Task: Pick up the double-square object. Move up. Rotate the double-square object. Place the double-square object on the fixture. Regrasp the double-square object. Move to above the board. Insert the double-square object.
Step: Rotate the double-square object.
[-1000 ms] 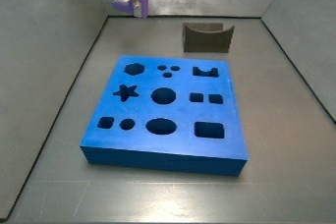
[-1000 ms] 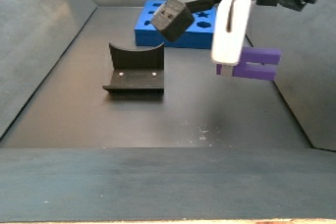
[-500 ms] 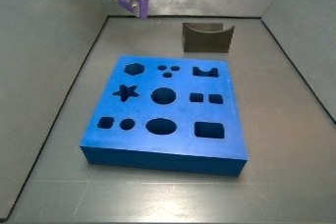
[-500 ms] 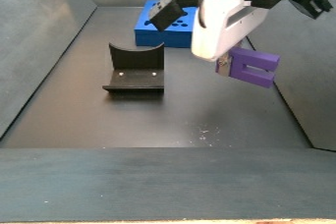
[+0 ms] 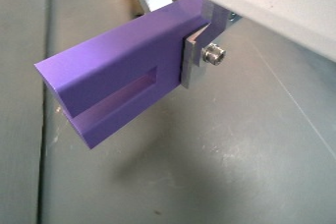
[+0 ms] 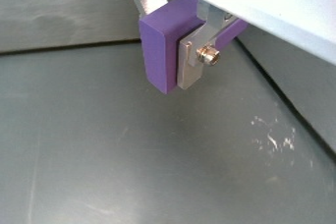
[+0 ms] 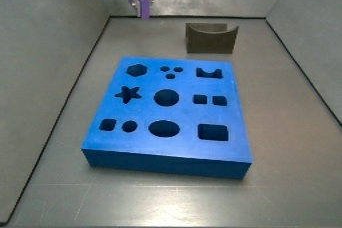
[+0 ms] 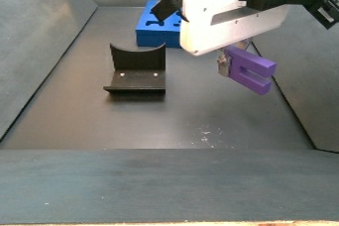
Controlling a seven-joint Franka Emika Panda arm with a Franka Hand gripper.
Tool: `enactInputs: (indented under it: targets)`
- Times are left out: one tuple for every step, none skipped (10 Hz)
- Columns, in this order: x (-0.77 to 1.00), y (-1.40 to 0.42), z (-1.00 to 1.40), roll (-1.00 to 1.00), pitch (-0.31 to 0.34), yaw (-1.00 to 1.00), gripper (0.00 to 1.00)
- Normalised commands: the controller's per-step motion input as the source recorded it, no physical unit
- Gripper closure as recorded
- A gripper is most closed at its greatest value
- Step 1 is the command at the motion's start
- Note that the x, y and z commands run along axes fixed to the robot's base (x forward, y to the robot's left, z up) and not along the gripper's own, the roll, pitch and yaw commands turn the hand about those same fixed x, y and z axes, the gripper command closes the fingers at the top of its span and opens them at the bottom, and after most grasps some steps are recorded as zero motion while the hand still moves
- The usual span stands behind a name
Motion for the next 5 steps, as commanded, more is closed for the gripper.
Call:
enactInputs:
  targets:
    - [-0.01, 0.01, 0.0, -0.05, -0.005, -1.0, 1.0]
    - [-0.01, 0.01, 0.0, -0.06, -0.006, -1.0, 1.0]
    - [-0.01, 0.01, 0.0, -0.07, -0.007, -1.0, 1.0]
    - [-0.01, 0.01, 0.0, -0.09, -0.009, -1.0, 1.0]
    - [-0.01, 0.01, 0.0, -0.1, -0.01, -0.89, 1.0]
